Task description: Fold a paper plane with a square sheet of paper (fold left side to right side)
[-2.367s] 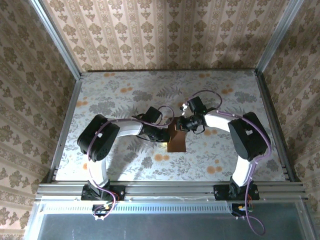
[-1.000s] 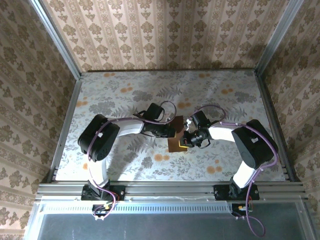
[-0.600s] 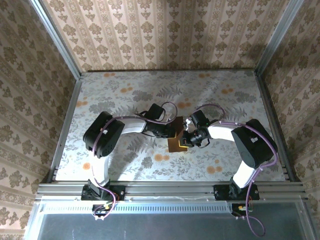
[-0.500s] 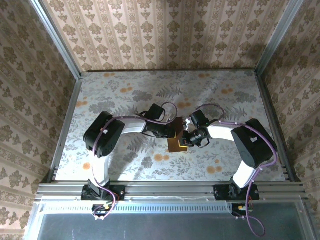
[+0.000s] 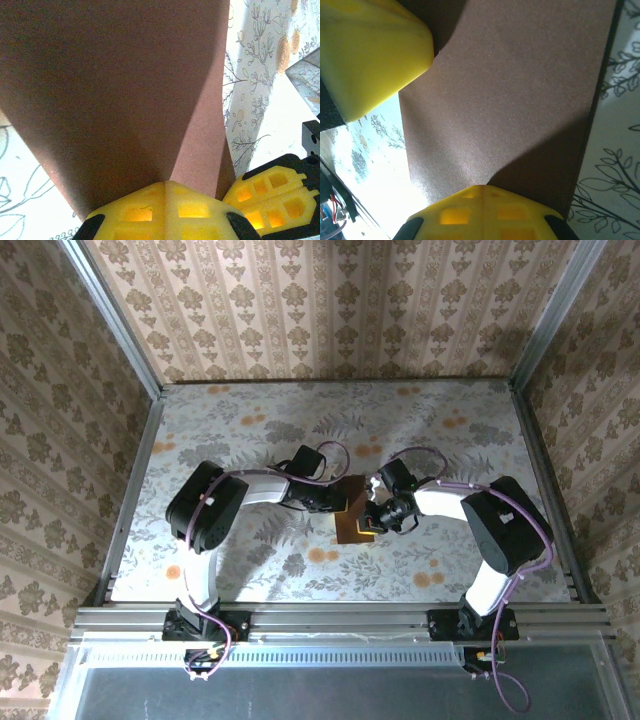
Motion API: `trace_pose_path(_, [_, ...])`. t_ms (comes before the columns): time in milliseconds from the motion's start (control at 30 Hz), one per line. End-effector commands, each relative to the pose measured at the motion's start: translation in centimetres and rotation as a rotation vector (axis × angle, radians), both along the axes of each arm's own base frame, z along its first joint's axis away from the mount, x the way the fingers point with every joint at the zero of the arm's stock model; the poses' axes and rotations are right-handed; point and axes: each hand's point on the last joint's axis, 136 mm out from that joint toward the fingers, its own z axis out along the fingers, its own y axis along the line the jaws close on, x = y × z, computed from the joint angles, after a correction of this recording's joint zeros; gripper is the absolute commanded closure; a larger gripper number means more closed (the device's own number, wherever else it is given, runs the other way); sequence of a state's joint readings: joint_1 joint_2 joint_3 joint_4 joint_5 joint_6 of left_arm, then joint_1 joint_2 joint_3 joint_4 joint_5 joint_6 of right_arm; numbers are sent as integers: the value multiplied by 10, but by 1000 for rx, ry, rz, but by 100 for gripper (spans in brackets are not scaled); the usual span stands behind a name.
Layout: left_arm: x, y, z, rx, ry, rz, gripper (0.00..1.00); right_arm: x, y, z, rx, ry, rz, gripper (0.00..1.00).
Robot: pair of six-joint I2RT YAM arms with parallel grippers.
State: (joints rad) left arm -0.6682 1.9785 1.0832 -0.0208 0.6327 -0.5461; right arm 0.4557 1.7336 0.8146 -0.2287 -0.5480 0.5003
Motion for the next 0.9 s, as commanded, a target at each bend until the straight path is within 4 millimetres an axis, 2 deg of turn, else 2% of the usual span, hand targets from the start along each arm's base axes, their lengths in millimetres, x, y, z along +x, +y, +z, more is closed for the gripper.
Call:
trace_pose_path(0, [20,13,-14,46,-32,50,100,-32,-57,-62,-335,113,-38,100])
trace_pose_path(567, [89,31,-9,53,-93,139,100,-33,-58,-63,-345,119,-34,100])
trace_pose_path(867, [110,39,-16,66,-94,163,100,-34,-56,-61,-330,122,-37,100])
